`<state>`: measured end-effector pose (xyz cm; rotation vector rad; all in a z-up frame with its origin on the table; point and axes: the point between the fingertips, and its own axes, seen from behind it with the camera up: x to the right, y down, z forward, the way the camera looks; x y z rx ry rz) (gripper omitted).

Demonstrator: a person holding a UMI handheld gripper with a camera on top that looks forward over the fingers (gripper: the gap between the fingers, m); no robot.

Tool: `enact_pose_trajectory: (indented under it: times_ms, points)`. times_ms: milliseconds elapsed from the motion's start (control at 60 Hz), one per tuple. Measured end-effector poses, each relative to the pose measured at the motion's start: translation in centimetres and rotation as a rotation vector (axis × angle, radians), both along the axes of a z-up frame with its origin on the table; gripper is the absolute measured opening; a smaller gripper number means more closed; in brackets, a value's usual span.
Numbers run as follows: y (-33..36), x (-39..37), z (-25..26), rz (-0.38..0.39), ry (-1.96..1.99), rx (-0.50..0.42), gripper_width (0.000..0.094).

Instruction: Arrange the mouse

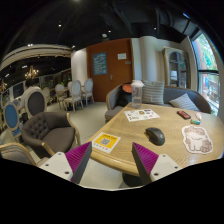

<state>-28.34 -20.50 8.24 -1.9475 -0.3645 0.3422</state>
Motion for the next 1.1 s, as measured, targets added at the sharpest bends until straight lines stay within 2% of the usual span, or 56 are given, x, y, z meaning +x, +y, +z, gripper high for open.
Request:
enact_pose_trajectory:
  times_ms: [33,100,117,150,333,467,583,817,900,950,1000,1100]
  points:
    - [0.1,1.7,0.6,-0.013,-0.013,-0.01,0.0838]
    - [1.3,2.7,-1.4,-0.057,-0.044,-0.015,0.0842]
    - [1.3,3.7,-0.2,-0.062,-0.05,-0.019,0.0841]
    - [4.2,6.1,-2.1,-0.082,-0.066,-0.012,0.084]
    - [10.5,13.2,-3.6,-0.216,-0.165,-0.037,0.0839]
    - [15.3,15.0,-6.0,-0.219,-0.209,-0.109,0.0839]
    - [18.4,14.8,-7.2,-0.191,-0.218,-0.166,0.0824]
    - [24.1,14.5,-8.7,-0.188,-0.262,-0.216,0.0787]
    - [25.7,15.3,-9.8,-0.215,-0.248,-0.25,0.0693]
    - [25.9,15.0,-10.3,-0.213,-0.192,-0.285,0.0551]
    - [25.9,15.2,-10.3,-0.221,-0.168,-0.297,0.0533]
    - [26.1,15.2,-10.0,-0.216,-0.229,-0.242,0.0418]
